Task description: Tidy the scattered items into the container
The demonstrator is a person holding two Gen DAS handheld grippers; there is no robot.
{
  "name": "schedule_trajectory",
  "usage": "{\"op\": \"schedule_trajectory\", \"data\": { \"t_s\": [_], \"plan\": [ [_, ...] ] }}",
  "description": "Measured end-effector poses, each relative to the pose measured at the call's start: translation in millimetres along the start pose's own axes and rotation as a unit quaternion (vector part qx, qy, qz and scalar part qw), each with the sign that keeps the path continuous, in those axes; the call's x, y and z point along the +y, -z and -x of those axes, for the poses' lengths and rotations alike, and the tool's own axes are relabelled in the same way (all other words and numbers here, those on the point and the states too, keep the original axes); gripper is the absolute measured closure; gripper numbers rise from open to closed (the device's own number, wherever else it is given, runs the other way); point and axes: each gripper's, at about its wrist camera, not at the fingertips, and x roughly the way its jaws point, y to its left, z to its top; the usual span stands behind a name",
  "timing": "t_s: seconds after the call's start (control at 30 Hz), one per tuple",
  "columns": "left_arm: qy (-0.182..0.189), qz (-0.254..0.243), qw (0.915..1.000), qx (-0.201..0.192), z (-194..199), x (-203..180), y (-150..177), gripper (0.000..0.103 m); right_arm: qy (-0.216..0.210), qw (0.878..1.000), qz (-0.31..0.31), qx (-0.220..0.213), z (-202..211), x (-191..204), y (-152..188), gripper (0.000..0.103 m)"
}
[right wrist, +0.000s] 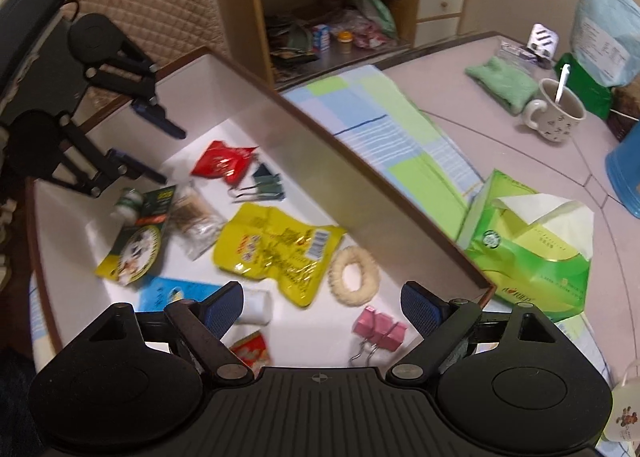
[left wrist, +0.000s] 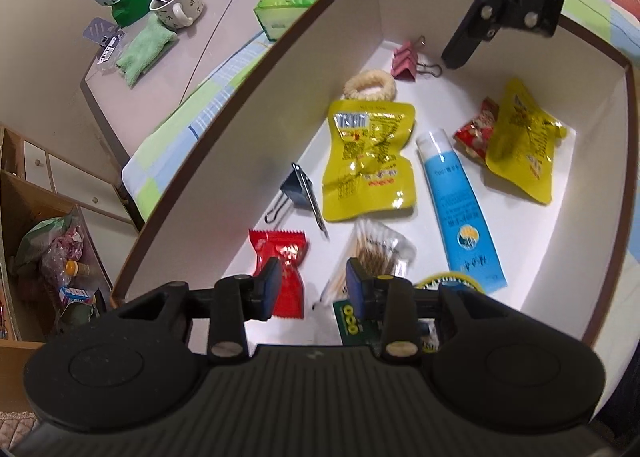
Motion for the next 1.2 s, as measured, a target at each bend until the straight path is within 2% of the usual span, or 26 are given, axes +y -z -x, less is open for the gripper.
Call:
{"op": "schedule_trajectory", "data": {
  "t_s": [0.23,0.3,0.43,0.5,0.63,0.73,1.2],
  "plan": [
    [-0.010,-0.006,0.9999,0.008,8,-5,8,0.067,-0.009,1.000,0.021,0.013,6,13,9,0.014],
    [-0.015,-0.008,0.9998,0.009,11,-7,9,0.061,-0.011,1.000,0.021,0.015,7,15,10,0.014],
    [-0.024,-0.012,0.9996,0.008,17,-11,10,0.058,-0.011,0.999,0.026,0.022,10,20,14,0.014],
    [-0.030,-0.013,0.9994,0.007,21,-13,11,0.051,-0.011,0.999,0.028,0.025,12,24,15,0.014],
    [-0.039,-0.017,0.9990,0.010,27,-18,14,0.047,-0.010,0.999,0.035,0.031,15,30,19,0.014],
    [-0.045,-0.021,0.9987,0.013,31,-23,15,0.040,-0.007,0.999,0.041,0.034,18,36,22,0.014],
    [-0.071,-0.027,0.9971,0.009,61,-41,19,0.036,-0.004,0.998,0.052,0.021,38,56,34,0.014]
  ]
}}
